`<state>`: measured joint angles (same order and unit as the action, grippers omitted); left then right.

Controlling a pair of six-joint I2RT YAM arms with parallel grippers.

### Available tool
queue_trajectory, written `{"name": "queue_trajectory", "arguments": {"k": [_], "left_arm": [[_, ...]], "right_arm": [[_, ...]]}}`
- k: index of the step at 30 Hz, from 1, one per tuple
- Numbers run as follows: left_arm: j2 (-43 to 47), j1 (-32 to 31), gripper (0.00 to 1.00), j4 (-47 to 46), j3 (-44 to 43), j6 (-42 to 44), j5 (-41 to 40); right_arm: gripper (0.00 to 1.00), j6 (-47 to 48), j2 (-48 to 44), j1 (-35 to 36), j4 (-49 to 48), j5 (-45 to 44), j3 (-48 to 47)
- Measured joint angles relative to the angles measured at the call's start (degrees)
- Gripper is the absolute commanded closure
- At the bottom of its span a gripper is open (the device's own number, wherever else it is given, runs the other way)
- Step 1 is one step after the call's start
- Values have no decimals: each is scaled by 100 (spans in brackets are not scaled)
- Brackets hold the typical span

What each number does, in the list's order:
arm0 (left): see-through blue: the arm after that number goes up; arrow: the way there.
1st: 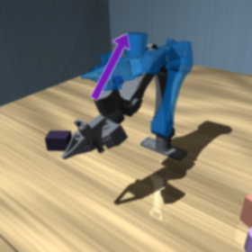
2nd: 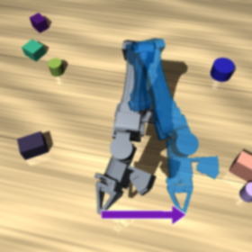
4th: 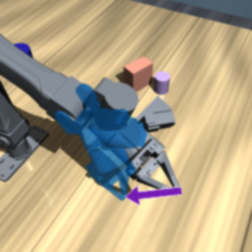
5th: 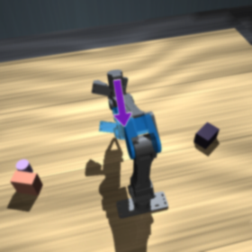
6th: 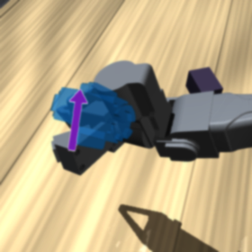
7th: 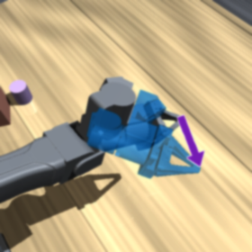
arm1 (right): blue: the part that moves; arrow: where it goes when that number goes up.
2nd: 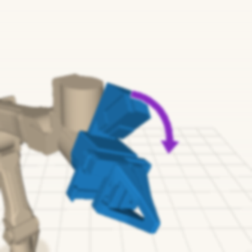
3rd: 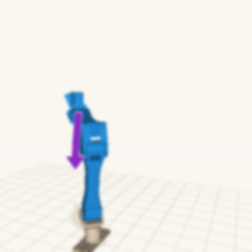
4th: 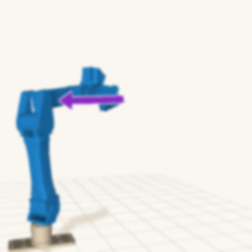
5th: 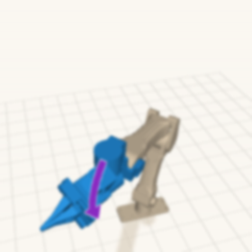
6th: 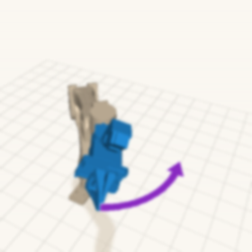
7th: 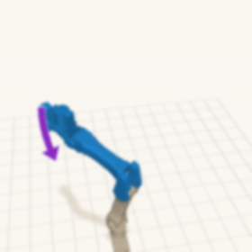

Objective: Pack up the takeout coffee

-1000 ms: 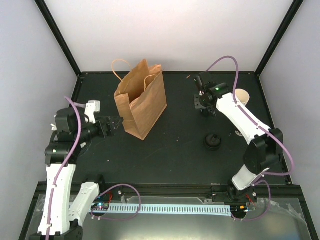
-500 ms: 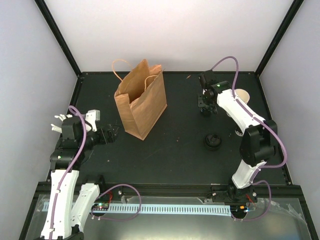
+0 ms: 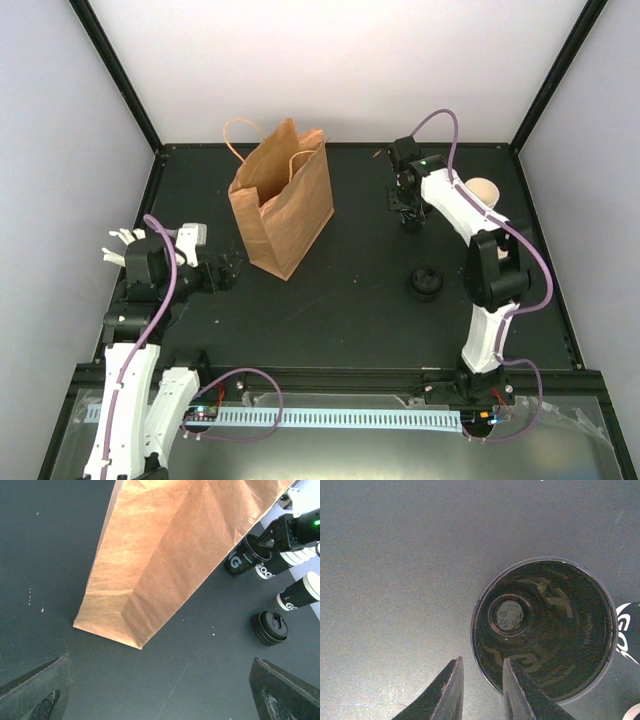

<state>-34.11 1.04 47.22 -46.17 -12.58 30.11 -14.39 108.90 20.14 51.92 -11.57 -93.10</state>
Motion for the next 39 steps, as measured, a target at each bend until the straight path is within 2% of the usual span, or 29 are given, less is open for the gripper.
{"name": "queue_trajectory", "arguments": {"k": [2,10,23,29,32,39], "left_arm": [[81,0,1,-98,70,-2,13],[409,0,1,-332,369,-28,20],[310,0,1,-448,369,-33,22],[297,0,1,-452,369,-33,22],[297,0,1,-450,369,-33,20],[297,0,1,-450,369,-33,22]], "right_arm": [[80,44,72,0,0,-11,-52],[81,127,282,-4,48,-26,-201],[82,186,455,-4,103,-22,-365],[88,208,472,-4,101,-26,-365],[94,201,474,-4,101,-26,-365],[93,221,474,-4,101,-26,-365]]}}
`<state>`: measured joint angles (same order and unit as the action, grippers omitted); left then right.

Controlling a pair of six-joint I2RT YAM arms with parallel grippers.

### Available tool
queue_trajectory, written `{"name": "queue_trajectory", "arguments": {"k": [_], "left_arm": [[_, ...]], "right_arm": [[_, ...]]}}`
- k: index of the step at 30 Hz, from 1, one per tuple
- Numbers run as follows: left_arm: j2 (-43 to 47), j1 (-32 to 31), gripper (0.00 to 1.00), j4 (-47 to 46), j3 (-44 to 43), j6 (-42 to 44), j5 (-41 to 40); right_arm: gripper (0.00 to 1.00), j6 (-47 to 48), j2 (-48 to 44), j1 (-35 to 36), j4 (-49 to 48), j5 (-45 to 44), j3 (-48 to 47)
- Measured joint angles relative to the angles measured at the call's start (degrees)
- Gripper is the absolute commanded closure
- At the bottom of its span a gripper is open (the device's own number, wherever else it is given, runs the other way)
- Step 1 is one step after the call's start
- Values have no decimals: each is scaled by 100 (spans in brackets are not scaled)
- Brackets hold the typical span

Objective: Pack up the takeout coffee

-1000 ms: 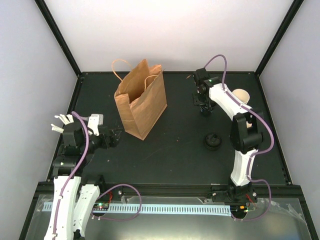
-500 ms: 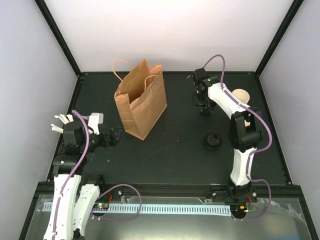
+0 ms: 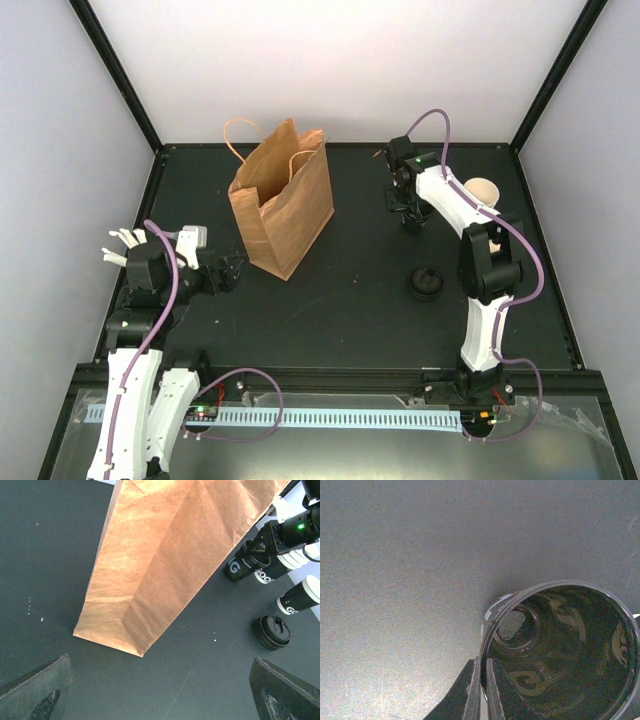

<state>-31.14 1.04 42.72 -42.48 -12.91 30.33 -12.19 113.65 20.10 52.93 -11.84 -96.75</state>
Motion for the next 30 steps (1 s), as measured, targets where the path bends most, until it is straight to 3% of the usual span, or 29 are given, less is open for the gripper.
{"name": "queue_trajectory", "arguments": {"k": [6,15,25,30], "left_arm": [[0,0,1,0,0,0,-2],[-2,0,1,0,0,0,-2],[-2,0,1,0,0,0,-2],[-2,0,1,0,0,0,-2]], "right_arm": [[86,24,0,0,0,-4,0],[85,33,2,0,0,-4,0],[98,66,94,0,39,-2,-37],[99,142,94,0,114,-28,-125]]}}
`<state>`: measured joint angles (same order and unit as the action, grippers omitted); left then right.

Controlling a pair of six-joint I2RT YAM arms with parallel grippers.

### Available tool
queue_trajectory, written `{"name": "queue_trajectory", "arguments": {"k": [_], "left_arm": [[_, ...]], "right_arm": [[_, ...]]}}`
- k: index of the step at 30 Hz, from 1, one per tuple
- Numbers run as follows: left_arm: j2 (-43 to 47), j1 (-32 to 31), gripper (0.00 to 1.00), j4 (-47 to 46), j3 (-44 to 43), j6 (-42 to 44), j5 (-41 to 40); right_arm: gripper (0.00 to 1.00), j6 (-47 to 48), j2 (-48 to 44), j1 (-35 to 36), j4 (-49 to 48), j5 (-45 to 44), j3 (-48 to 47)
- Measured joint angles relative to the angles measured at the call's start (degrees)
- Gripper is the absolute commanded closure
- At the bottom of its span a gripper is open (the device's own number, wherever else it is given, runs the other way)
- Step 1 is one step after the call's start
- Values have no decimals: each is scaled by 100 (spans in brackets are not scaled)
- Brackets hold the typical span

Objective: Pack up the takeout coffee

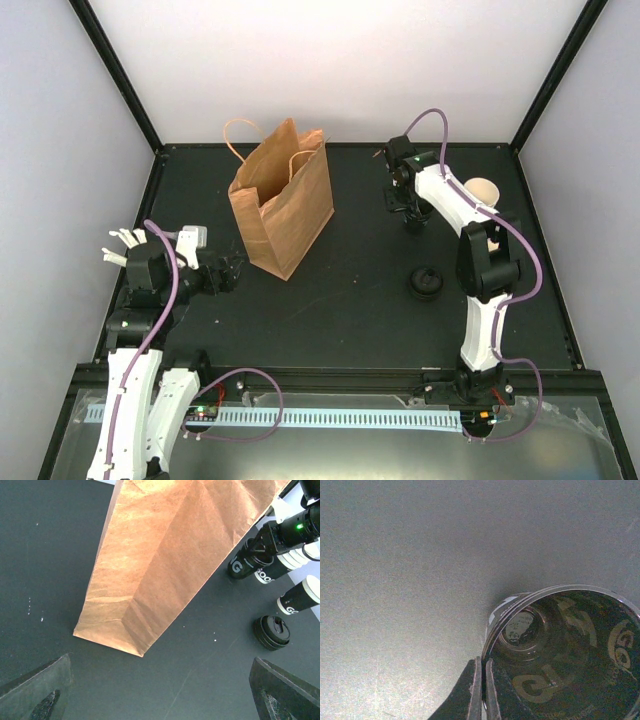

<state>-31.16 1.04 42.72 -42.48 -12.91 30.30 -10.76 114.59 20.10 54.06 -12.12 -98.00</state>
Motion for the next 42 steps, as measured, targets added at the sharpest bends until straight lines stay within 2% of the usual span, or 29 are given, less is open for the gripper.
{"name": "queue_trajectory", "arguments": {"k": [19,31,42], "left_arm": [[-11,0,1,0,0,0,0],[-48,0,1,0,2,0,11],[-81,0,1,-2,2,0,22]], "right_arm": [[97,44,-15,0,223,55,-153],[95,26,-442,0,-11,522,625],[94,31,-560,2,-83,520,798]]}}
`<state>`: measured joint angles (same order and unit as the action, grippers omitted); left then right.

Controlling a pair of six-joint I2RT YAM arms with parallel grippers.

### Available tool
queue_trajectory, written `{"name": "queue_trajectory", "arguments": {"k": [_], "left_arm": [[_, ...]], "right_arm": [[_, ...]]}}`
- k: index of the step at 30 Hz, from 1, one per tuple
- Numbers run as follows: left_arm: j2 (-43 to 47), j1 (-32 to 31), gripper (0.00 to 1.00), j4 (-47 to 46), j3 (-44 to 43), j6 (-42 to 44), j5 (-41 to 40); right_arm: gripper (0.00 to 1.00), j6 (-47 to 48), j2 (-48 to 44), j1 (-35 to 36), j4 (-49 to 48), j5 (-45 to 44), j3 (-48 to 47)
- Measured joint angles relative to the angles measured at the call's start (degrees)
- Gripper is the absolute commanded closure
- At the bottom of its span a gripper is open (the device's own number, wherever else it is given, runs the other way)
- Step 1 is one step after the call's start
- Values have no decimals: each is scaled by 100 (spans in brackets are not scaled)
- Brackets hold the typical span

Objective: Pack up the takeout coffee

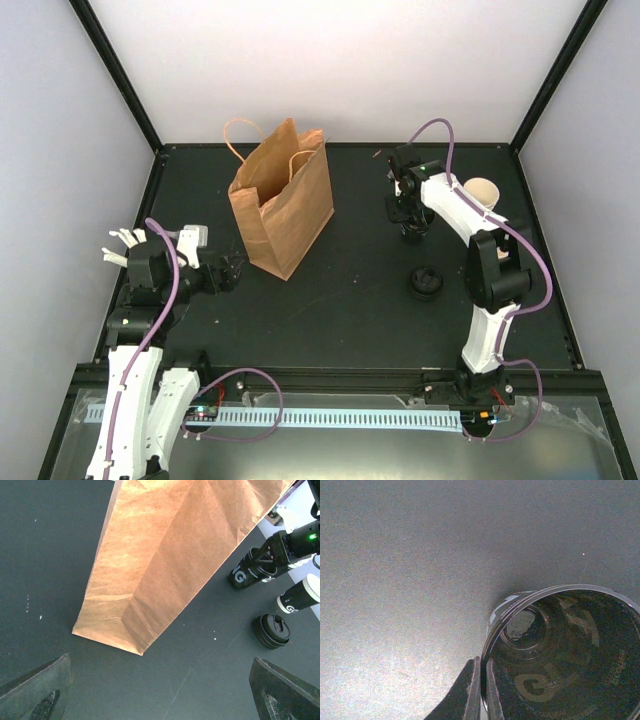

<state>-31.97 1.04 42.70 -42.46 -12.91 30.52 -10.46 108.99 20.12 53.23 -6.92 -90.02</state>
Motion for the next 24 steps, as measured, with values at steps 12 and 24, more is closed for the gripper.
{"name": "queue_trajectory", "arguments": {"k": [12,24], "left_arm": [[-2,0,1,0,0,0,2],[-2,0,1,0,0,0,2]], "right_arm": [[93,4,-46,0,-105,2,111],[91,7,-70,0,-122,0,229]]}}
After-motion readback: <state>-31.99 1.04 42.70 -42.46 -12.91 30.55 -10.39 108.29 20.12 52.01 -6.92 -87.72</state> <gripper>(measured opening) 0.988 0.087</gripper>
